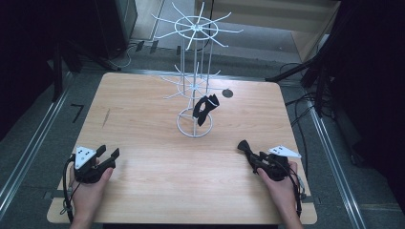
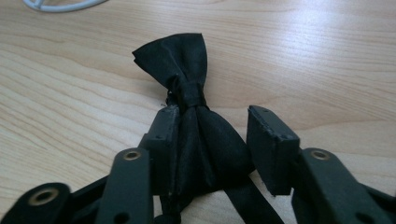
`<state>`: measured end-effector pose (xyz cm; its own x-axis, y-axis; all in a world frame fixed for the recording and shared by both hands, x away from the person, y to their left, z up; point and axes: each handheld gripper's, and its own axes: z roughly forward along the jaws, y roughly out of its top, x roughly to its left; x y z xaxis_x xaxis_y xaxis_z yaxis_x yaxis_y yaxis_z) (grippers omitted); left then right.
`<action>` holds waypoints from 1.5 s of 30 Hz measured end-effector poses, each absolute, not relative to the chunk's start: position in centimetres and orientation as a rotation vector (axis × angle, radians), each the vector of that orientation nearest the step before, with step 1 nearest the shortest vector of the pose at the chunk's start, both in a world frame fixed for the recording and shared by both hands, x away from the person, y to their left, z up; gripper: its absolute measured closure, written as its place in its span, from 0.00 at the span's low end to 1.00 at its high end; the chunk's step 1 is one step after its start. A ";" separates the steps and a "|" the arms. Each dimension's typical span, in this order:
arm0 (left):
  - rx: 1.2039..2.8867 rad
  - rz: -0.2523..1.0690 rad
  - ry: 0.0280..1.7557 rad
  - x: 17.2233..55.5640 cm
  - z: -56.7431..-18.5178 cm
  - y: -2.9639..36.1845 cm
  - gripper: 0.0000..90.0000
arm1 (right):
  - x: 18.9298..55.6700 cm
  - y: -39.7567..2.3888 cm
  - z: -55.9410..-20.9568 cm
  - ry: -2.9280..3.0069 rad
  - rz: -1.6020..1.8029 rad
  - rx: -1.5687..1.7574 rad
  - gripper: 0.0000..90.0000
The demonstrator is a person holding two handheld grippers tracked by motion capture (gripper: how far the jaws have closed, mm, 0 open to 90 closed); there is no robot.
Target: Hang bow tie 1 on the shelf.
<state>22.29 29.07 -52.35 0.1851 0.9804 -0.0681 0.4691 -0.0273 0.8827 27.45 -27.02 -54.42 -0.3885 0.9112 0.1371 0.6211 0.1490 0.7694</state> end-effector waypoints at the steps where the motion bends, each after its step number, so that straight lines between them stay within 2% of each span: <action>1: 1.626 0.771 1.405 22.3 -52.3 29.1 0.52 | 27.4 -27.0 -54.5 2.073 1.107 1.470 0.67; 5: 1.616 0.773 1.405 22.2 -52.4 29.1 0.52 | 27.3 -27.1 -54.5 2.083 1.099 1.466 0.80; 9: 1.615 0.780 1.405 22.3 -52.4 29.1 0.52 | 27.2 -27.1 -54.3 2.073 1.110 1.448 0.85; 30: 1.631 0.829 1.388 22.4 -52.4 28.7 0.53 | 25.7 -26.9 -50.6 1.887 1.328 1.320 0.86; 45: 1.647 0.813 1.384 22.5 -52.3 28.7 0.53 | 25.7 -25.6 -48.9 1.830 1.415 1.250 0.85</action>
